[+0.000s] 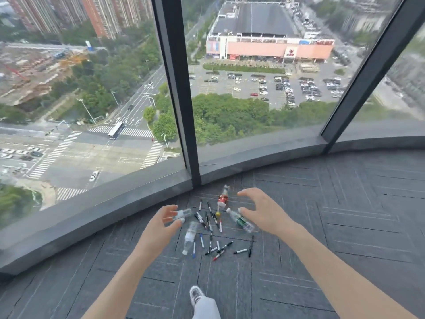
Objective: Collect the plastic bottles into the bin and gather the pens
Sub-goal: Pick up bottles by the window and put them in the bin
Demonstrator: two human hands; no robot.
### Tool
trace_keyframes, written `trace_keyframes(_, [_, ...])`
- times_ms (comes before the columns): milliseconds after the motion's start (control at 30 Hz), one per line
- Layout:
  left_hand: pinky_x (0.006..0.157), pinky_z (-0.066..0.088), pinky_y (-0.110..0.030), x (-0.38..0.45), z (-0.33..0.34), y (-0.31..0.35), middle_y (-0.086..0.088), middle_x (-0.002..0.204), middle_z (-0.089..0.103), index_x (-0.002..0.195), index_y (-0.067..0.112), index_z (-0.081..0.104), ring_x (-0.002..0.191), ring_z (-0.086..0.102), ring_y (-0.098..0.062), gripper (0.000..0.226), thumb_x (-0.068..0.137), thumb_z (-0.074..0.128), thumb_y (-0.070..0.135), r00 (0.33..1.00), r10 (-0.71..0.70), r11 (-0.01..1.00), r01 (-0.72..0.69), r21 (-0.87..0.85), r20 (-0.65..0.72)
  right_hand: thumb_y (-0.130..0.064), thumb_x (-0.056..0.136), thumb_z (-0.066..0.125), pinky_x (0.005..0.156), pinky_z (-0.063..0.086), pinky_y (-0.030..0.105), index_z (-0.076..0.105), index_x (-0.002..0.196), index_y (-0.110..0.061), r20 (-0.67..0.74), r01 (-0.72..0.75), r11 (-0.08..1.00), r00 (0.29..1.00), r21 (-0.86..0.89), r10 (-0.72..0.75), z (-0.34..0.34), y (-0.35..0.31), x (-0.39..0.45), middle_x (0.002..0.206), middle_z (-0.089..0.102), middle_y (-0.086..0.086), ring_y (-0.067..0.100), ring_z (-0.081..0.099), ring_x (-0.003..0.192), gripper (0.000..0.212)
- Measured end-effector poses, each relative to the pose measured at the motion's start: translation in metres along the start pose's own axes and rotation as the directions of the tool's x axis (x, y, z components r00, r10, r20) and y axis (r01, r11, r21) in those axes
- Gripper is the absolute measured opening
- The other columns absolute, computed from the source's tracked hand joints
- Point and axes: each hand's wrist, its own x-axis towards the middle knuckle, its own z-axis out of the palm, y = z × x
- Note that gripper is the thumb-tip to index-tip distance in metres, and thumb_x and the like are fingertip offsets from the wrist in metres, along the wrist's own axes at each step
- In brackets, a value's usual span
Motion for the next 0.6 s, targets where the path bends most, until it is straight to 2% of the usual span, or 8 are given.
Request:
trace_keyframes(200, [0.087, 0.038, -0.025, 0.089, 0.004, -0.002, 0.009, 0.111, 0.057, 0.123, 0.024, 0.050, 0.105, 0.054, -0.010, 0.035, 0.089, 0.058, 0.023, 0.996, -0.031, 0.999, 0.028, 0.038, 0.078, -0.029, 0.092, 0.054, 0.103, 0.035, 0.030, 0.037, 0.139, -0.027, -0.001, -0.104, 0.995, 0.995, 0.009, 0.104, 0.001, 0.016, 0.076, 0.145, 0.038, -0.008, 0.012, 0.039, 0.131, 0.050])
trace_keyframes(367, [0.087, 0.040, -0.026, 0.155, -0.003, -0.015, 0.010, 0.112, 0.055, 0.124, 0.027, 0.048, 0.106, 0.054, -0.009, 0.036, 0.089, 0.058, 0.029, 0.987, -0.099, 0.993, 0.091, 0.069, 0.128, -0.028, 0.093, 0.053, 0.104, 0.033, 0.030, 0.037, 0.139, -0.026, 0.054, -0.163, 0.986, 0.985, 0.037, 0.161, 0.018, 0.024, 0.133, 0.146, 0.038, -0.008, 0.011, 0.038, 0.133, 0.050])
trace_keyframes(500, [0.093, 0.046, -0.034, 0.191, 0.002, -0.041, 0.011, 0.114, 0.056, 0.124, 0.029, 0.049, 0.110, 0.054, -0.009, 0.035, 0.090, 0.057, 0.029, 0.973, -0.164, 0.984, 0.151, 0.090, 0.164, -0.027, 0.093, 0.053, 0.100, 0.034, 0.028, 0.040, 0.137, -0.025, 0.120, -0.213, 0.977, 0.971, 0.031, 0.208, 0.040, 0.042, 0.171, 0.144, 0.039, -0.008, 0.011, 0.039, 0.131, 0.046])
trace_keyframes(600, [0.089, 0.049, -0.037, 0.216, 0.014, -0.074, 0.012, 0.112, 0.056, 0.123, 0.029, 0.049, 0.110, 0.054, -0.009, 0.034, 0.090, 0.057, 0.030, 0.955, -0.234, 0.970, 0.218, 0.103, 0.182, -0.029, 0.093, 0.053, 0.101, 0.036, 0.029, 0.041, 0.137, -0.026, 0.168, -0.241, 0.970, 0.957, 0.013, 0.235, 0.068, 0.067, 0.204, 0.144, 0.039, -0.009, 0.011, 0.039, 0.131, 0.045])
